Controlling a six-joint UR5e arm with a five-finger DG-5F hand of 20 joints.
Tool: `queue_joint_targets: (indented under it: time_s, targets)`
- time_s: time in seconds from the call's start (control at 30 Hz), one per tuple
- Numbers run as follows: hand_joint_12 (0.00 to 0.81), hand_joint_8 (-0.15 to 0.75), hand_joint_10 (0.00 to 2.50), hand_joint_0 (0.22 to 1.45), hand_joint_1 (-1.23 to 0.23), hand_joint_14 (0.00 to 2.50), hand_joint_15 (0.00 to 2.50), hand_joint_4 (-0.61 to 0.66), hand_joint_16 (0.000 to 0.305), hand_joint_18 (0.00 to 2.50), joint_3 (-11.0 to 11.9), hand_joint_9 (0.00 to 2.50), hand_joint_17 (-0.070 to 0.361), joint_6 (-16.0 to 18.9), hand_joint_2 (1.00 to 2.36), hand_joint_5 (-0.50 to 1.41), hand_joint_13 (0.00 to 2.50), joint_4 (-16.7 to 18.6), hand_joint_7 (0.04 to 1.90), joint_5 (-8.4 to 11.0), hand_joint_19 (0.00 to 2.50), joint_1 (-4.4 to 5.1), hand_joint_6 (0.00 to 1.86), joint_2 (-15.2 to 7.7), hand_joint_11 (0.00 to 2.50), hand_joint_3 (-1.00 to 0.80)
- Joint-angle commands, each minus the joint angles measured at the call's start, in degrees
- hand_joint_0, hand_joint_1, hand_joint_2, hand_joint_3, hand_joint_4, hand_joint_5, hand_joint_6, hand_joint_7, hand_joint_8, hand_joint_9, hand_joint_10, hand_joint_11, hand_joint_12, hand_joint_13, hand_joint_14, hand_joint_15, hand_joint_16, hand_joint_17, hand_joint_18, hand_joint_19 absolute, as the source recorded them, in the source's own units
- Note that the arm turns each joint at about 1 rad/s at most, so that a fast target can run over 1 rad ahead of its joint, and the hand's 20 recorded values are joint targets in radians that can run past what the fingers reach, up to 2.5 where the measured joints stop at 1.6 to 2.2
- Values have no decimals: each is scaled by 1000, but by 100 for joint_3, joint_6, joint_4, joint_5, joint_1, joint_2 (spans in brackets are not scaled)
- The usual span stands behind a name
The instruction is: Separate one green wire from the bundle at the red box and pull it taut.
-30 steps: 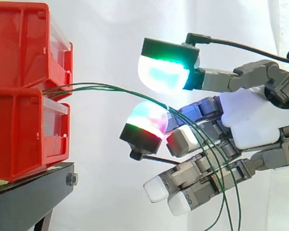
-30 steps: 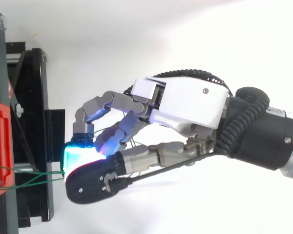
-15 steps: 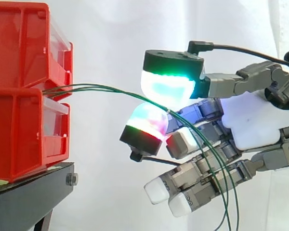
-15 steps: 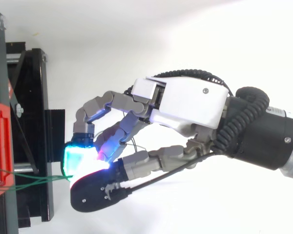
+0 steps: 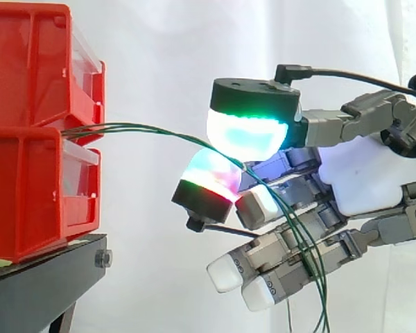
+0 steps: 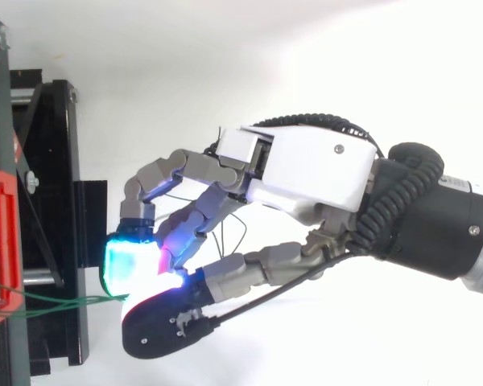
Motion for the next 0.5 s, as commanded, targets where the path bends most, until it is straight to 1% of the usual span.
queue_joint_targets:
  time_s: [0.0,0.07,0.13,0.23,0.43,0.47]
  targets:
    - [328,225,22,685,-925,17,425,-2,46,547,-2,1085,103,0,1004,-154,701,0,951,0,440,4,904,0,853,-458]
    - [329,224,21,685,-936,17,424,6,46,546,-2,1083,103,0,1000,-154,702,0,945,0,439,4,902,0,853,-497]
    - [326,222,21,668,-945,17,426,41,46,546,7,1081,103,0,1000,-152,700,0,951,0,437,4,896,0,852,-500]
    - [327,221,21,647,-949,17,424,61,45,545,7,1081,102,0,1000,-151,701,0,961,0,437,4,894,0,856,-500]
    - [332,230,21,577,-883,17,420,86,46,551,7,1107,103,0,1000,-143,712,0,966,0,446,4,888,0,845,-500]
    - [337,236,20,540,-853,17,424,93,47,562,-2,1127,106,0,1000,-142,717,0,959,0,440,4,888,0,842,-500]
